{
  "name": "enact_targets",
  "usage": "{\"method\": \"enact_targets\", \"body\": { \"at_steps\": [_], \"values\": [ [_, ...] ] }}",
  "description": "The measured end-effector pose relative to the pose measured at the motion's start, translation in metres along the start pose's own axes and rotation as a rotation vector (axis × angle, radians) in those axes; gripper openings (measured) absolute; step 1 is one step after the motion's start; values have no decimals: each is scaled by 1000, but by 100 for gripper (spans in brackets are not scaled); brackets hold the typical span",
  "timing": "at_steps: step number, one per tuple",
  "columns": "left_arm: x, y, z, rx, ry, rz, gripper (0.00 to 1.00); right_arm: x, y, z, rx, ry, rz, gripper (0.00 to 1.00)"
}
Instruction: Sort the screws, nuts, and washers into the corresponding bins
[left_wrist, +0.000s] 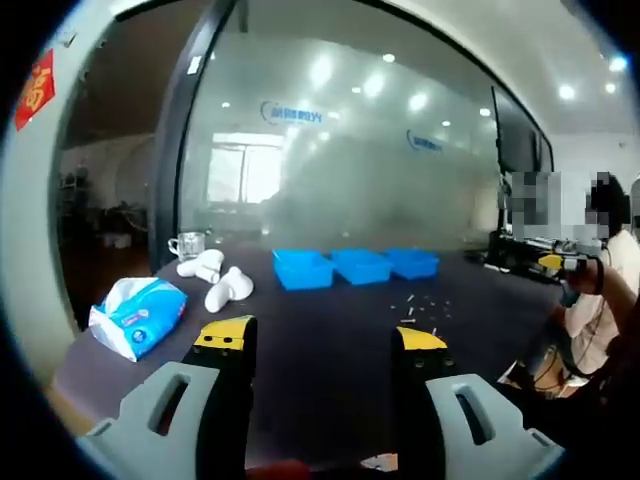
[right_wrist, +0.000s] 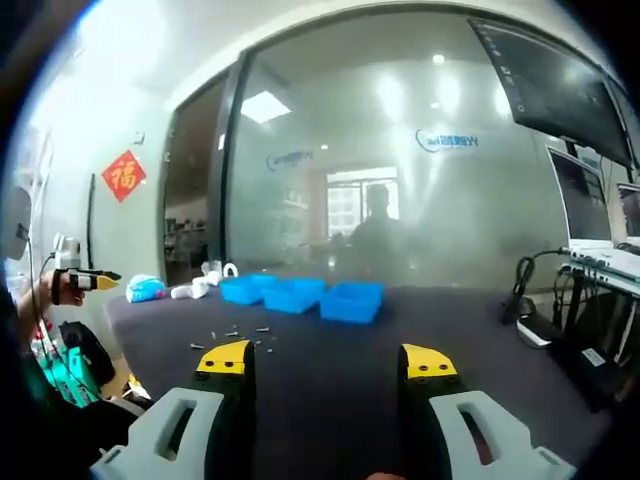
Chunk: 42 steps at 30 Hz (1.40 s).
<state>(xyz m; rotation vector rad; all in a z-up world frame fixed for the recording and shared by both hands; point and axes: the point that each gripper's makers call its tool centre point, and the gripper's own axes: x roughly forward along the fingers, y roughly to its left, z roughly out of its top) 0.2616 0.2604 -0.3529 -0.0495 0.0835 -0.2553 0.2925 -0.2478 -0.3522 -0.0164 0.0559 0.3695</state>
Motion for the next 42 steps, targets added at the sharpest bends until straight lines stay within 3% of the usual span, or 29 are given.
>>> {"method": "enact_targets", "body": {
  "at_steps": [7,11,30,42],
  "values": [
    [3,-6,-4,-8,16,-49,52,5,4,-1,8,15,49,54],
    [5,-12,-4,-15,23,-89,52,10,12,-2,2,34,112,54],
    [12,-45,9,-1,21,-257,53,32,50,-7,-107,196,383,55],
    [13,-57,12,65,50,-284,53,43,66,4,-126,245,510,54]
  ]
}}
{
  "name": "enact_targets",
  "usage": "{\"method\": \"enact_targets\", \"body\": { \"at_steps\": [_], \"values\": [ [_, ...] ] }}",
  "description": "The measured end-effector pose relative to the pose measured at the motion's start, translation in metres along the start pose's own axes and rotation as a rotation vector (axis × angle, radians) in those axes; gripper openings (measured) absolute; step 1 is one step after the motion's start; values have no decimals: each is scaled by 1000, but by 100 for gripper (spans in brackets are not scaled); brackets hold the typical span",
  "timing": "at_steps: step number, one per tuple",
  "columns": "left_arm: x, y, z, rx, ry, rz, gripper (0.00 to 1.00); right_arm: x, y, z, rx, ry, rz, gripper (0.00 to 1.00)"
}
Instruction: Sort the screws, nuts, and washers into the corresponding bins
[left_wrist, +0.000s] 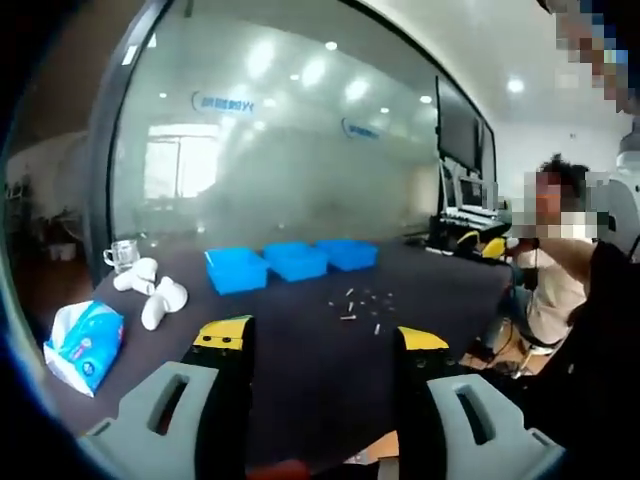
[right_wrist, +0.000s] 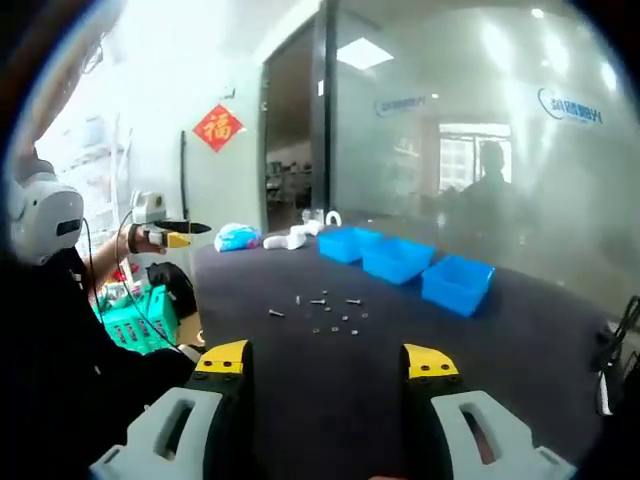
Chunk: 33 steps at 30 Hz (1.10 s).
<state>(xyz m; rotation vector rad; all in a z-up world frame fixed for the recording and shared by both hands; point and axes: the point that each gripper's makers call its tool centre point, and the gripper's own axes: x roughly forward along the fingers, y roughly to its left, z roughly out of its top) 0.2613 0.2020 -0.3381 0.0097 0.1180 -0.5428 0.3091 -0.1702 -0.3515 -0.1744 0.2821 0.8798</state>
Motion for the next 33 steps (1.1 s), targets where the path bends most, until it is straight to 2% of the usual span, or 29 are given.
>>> {"method": "enact_targets", "body": {
  "at_steps": [13,20,33],
  "values": [
    [0,-10,-3,38,18,-14,53,24,3,8,-114,94,98,54],
    [1,-11,-6,46,29,-21,53,39,11,15,-194,143,165,54],
    [-1,-10,-3,50,9,-11,53,76,31,26,-355,219,287,54]
  ]
}}
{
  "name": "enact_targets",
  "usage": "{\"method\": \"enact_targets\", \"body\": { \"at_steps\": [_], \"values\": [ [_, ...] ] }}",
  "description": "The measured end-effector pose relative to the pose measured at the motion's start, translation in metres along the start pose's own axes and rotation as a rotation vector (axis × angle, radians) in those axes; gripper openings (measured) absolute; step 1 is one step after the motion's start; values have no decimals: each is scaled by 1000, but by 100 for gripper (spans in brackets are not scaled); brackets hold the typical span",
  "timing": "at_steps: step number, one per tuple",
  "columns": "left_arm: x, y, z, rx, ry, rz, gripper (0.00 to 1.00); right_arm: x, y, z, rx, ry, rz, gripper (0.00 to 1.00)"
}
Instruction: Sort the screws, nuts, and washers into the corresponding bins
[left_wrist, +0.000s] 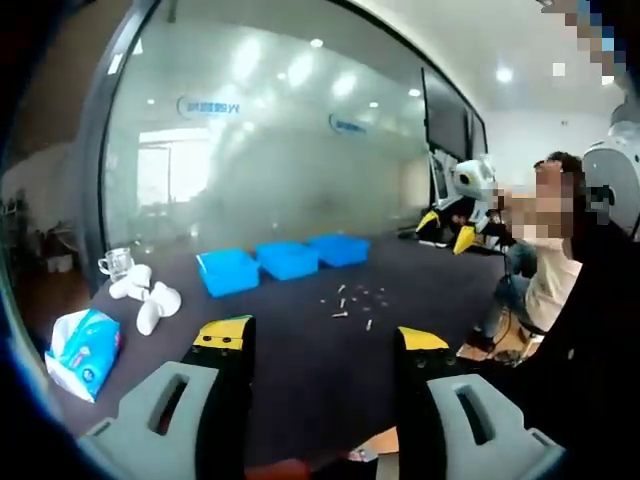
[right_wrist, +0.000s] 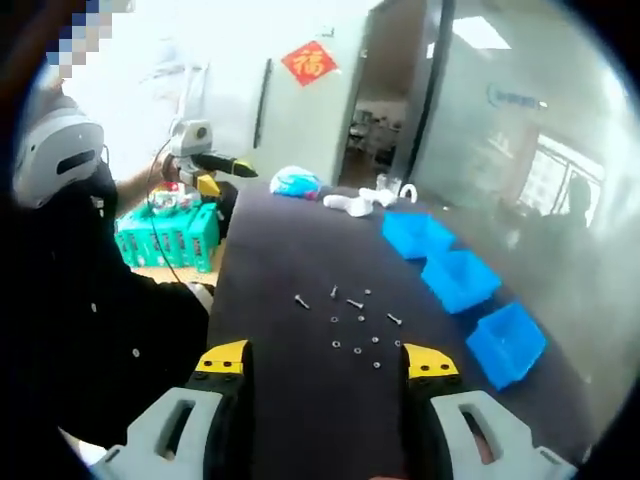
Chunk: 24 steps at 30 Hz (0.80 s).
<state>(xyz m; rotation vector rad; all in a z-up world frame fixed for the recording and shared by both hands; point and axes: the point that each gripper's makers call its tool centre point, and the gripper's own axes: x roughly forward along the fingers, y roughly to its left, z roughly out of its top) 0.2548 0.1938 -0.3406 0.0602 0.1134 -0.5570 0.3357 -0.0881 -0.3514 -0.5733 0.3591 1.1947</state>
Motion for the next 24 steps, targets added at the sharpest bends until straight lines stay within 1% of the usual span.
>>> {"method": "enact_targets", "body": {
  "at_steps": [8,17,24],
  "values": [
    [-5,-2,-5,-4,9,-6,53,25,-4,13,-59,29,57,54],
    [-10,-2,-14,-17,20,-4,53,58,9,22,-159,79,146,54],
    [-12,-5,-19,-16,36,-19,53,81,12,31,-218,111,206,54]
  ]
}}
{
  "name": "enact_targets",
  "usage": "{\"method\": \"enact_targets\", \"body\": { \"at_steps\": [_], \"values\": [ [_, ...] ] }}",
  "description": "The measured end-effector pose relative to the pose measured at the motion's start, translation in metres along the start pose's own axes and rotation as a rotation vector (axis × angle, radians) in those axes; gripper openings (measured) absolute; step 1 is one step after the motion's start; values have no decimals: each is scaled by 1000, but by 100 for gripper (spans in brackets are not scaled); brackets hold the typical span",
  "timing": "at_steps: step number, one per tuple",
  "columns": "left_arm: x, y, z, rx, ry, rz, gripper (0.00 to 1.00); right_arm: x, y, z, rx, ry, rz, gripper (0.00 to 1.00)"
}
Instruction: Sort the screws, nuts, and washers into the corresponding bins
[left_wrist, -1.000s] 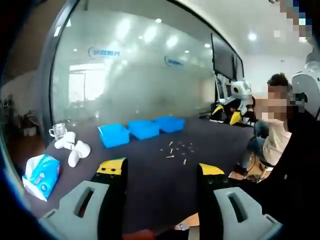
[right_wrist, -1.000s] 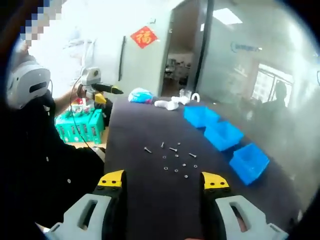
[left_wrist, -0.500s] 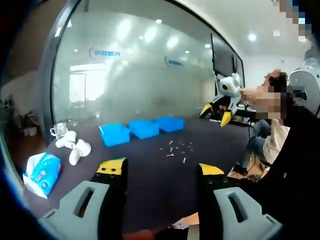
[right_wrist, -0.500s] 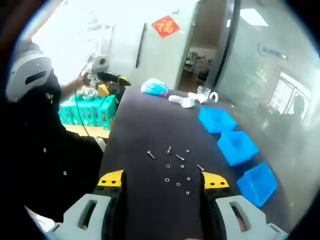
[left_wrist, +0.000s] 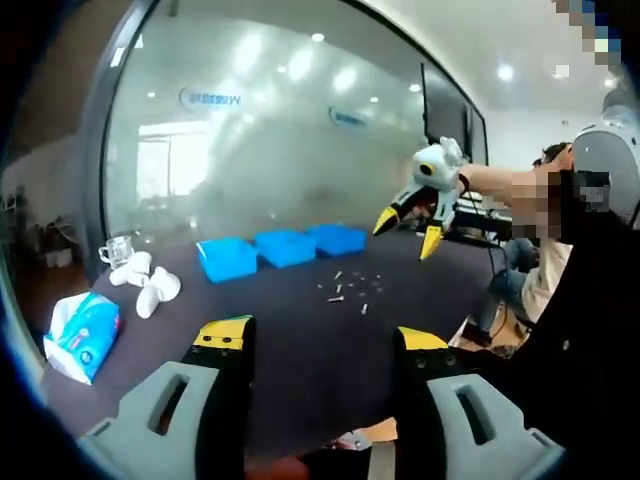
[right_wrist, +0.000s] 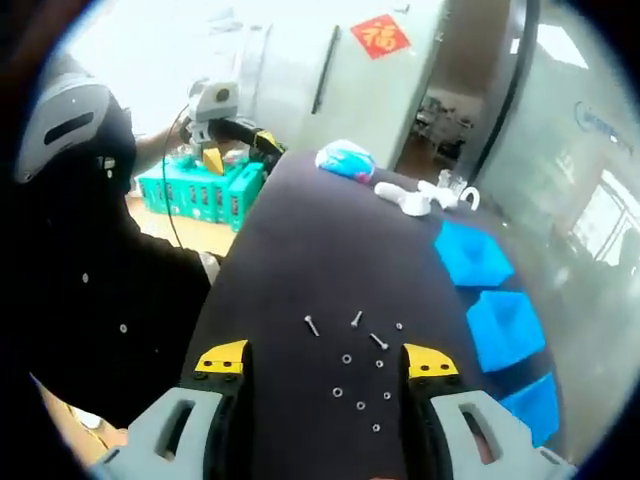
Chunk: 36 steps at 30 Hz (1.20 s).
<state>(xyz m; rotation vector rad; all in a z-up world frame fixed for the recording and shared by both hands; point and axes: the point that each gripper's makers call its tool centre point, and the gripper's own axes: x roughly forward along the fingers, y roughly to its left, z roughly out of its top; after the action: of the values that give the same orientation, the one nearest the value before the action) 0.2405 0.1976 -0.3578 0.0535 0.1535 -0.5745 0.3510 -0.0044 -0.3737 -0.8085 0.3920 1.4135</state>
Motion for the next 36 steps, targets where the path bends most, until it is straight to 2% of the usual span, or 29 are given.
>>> {"method": "enact_targets", "body": {
  "at_steps": [4,17,26,36],
  "values": [
    [0,-2,-3,-1,9,-12,53,13,0,5,-29,17,39,54],
    [1,-2,-8,-13,18,-16,53,50,9,2,-133,136,187,50],
    [1,-3,-12,-27,18,-16,53,75,12,-3,-166,201,246,47],
    [0,-5,-14,-32,21,-17,53,92,15,-10,-191,248,293,41]
  ]
}}
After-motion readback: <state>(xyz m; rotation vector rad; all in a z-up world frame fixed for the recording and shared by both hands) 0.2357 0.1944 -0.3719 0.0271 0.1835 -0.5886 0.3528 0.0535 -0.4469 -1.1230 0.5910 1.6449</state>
